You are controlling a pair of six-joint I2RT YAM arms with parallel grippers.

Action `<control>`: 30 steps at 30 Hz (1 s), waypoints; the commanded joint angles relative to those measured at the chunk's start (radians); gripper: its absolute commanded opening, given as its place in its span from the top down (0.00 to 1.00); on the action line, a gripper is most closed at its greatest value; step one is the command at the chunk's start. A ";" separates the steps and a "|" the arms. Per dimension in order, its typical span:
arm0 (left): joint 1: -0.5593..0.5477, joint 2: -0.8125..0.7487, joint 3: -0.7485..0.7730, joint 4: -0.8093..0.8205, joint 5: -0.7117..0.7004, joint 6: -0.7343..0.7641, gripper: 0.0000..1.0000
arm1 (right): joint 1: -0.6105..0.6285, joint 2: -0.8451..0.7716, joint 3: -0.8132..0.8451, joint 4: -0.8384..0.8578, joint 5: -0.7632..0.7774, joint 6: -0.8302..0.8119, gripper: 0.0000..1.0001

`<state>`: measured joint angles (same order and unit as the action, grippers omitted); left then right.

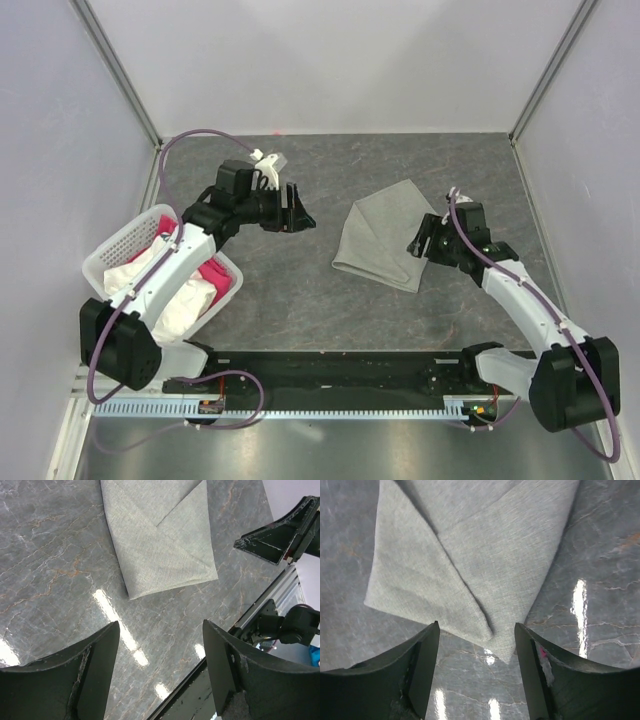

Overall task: Fold the napkin, place the utensils inside, and roll it up
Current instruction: Fold the napkin

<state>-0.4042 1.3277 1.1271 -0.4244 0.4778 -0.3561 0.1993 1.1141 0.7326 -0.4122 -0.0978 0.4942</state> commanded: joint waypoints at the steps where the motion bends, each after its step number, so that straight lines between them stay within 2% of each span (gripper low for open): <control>1: 0.007 0.018 0.025 -0.002 -0.005 0.069 0.26 | 0.074 0.064 0.016 -0.047 -0.013 -0.106 0.32; 5: 0.010 0.027 0.000 -0.001 -0.015 0.081 0.26 | 0.196 0.119 0.025 -0.053 0.062 -0.154 0.33; 8: 0.011 0.028 -0.006 -0.002 -0.015 0.083 0.26 | 0.241 0.162 0.047 -0.071 0.135 -0.163 0.32; 14: 0.015 0.036 -0.012 -0.001 -0.008 0.082 0.26 | 0.258 0.262 0.079 -0.068 0.167 -0.157 0.34; 30: 0.021 0.051 -0.015 -0.001 -0.005 0.075 0.26 | 0.258 0.323 0.059 0.000 0.112 -0.137 0.52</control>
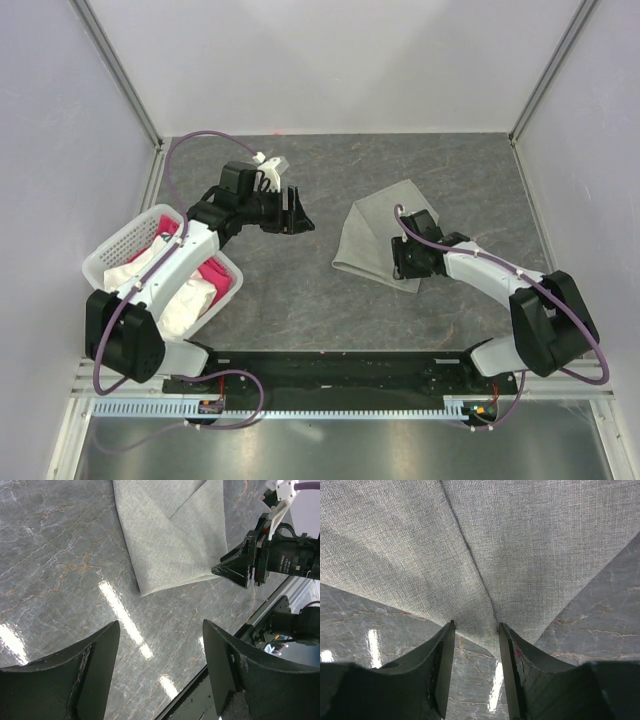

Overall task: Fold the napkin, place the utensils inside, and roll it up
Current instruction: Fold the napkin

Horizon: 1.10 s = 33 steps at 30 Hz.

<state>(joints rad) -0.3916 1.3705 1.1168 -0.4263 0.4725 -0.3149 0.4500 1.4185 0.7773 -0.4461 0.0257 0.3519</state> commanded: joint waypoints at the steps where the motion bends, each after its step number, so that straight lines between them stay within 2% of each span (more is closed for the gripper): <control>1: 0.007 0.009 -0.005 0.000 0.002 0.036 0.25 | 0.006 0.025 0.014 0.033 -0.012 0.007 0.52; 7: 0.010 0.007 -0.005 0.001 0.002 0.034 0.26 | 0.007 0.042 0.002 0.030 -0.021 0.025 0.54; 13: 0.011 0.002 -0.003 0.001 0.002 0.033 0.26 | 0.007 0.063 -0.006 0.021 -0.023 0.038 0.65; 15: 0.013 0.001 -0.003 0.000 0.002 0.033 0.26 | 0.007 0.057 -0.004 0.018 -0.024 0.042 0.72; 16: 0.013 0.001 -0.003 0.001 0.002 0.033 0.26 | 0.007 0.051 0.000 0.014 -0.024 0.044 0.81; 19: 0.013 -0.002 -0.005 0.001 0.002 0.030 0.26 | 0.006 0.042 0.010 -0.003 -0.018 0.044 0.99; 33: 0.013 -0.014 -0.009 0.004 0.012 0.022 0.26 | 0.007 -0.075 0.074 -0.154 0.114 0.045 1.00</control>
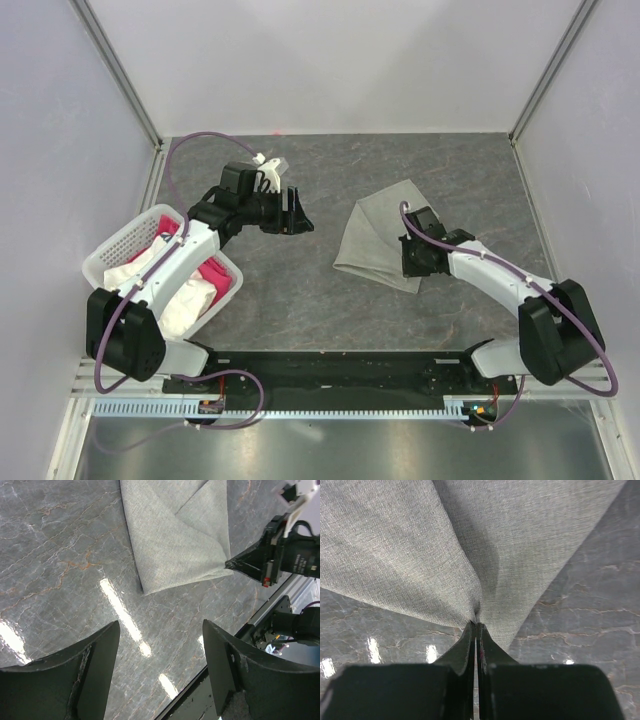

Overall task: Fold the napkin, place the utensils inside, and roll it up
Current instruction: Fold the napkin

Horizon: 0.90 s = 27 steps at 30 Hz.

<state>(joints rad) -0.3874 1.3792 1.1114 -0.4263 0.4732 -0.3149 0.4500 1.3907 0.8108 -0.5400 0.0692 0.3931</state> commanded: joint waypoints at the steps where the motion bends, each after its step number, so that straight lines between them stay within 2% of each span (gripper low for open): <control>1: 0.008 -0.023 -0.004 0.004 0.012 0.022 0.26 | 0.007 -0.048 0.039 -0.064 0.083 0.003 1.00; 13: 0.008 -0.012 -0.010 0.011 0.007 0.011 0.26 | 0.004 -0.025 -0.004 -0.084 0.146 0.001 1.00; 18: 0.001 -0.006 -0.054 0.063 0.007 -0.071 0.26 | 0.006 0.007 -0.002 -0.089 0.175 0.015 1.00; 20: -0.014 -0.008 -0.105 0.134 0.016 -0.139 0.26 | 0.006 0.027 -0.002 -0.089 0.190 0.027 0.86; 21: -0.022 -0.009 -0.126 0.167 0.010 -0.182 0.26 | 0.006 0.031 -0.001 -0.089 0.192 0.029 0.67; 24: -0.063 0.015 -0.202 0.286 -0.018 -0.257 0.26 | 0.006 0.025 0.008 -0.092 0.193 0.038 0.40; 27: -0.106 0.079 -0.223 0.342 -0.024 -0.291 0.26 | 0.006 -0.021 0.027 -0.104 0.188 0.047 0.29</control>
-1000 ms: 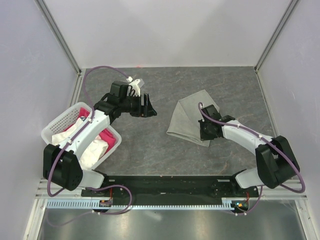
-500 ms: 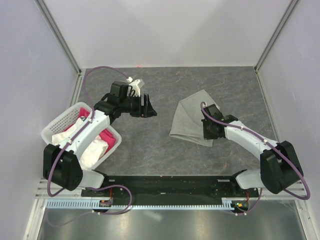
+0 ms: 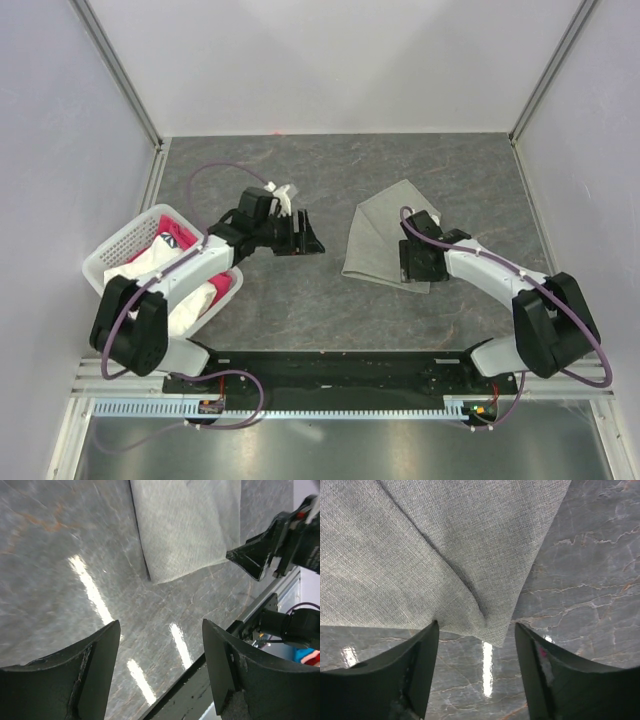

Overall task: Fold the napkin, place the utensils inside, and roll it up
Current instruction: Fold the napkin, then roll the napkin with the utensil

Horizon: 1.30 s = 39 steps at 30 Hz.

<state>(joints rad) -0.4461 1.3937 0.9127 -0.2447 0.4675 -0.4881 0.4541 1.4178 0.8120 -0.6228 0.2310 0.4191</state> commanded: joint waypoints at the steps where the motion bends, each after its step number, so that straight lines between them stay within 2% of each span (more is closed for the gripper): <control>1: -0.066 0.080 -0.025 0.169 -0.021 -0.121 0.26 | -0.005 -0.060 0.030 -0.023 0.027 0.021 0.27; 4: -0.089 0.132 -0.029 0.211 -0.007 -0.144 0.26 | -0.046 -0.088 0.020 -0.015 -0.018 0.023 0.22; 9: -0.094 0.166 -0.049 0.277 0.014 -0.176 0.26 | -0.153 -0.095 -0.054 0.052 -0.165 0.040 0.22; 12: -0.094 0.172 -0.052 0.286 0.017 -0.179 0.26 | -0.224 -0.097 -0.088 0.078 -0.223 0.035 0.23; 18: -0.094 0.191 -0.044 0.291 0.025 -0.178 0.26 | -0.267 -0.089 -0.116 0.100 -0.286 0.018 0.28; 21: -0.095 0.202 -0.044 0.295 0.026 -0.176 0.26 | -0.269 -0.080 -0.125 0.115 -0.295 0.017 0.33; 24: -0.094 0.215 -0.041 0.301 0.030 -0.176 0.26 | -0.270 -0.059 -0.132 0.130 -0.309 0.014 0.45; 25: -0.094 0.220 -0.040 0.305 0.030 -0.178 0.26 | -0.270 -0.056 -0.132 0.132 -0.311 0.012 0.53; 27: -0.094 0.228 -0.040 0.308 0.036 -0.179 0.26 | -0.269 -0.051 -0.137 0.138 -0.320 0.010 0.60; 28: -0.094 0.229 -0.043 0.308 0.034 -0.179 0.26 | -0.269 -0.051 -0.139 0.141 -0.323 0.010 0.70; 29: -0.094 0.228 -0.043 0.309 0.036 -0.179 0.26 | -0.270 -0.049 -0.142 0.147 -0.326 0.007 0.74; 34: -0.092 0.225 -0.052 0.309 0.034 -0.176 0.26 | -0.269 -0.034 -0.162 0.170 -0.378 -0.002 0.88; 39: -0.091 0.226 -0.084 0.327 0.028 -0.185 0.25 | -0.269 -0.019 -0.186 0.215 -0.441 0.001 0.92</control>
<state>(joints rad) -0.5373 1.6188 0.8566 0.0288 0.4820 -0.6418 0.1848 1.3716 0.6632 -0.4561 -0.1406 0.4221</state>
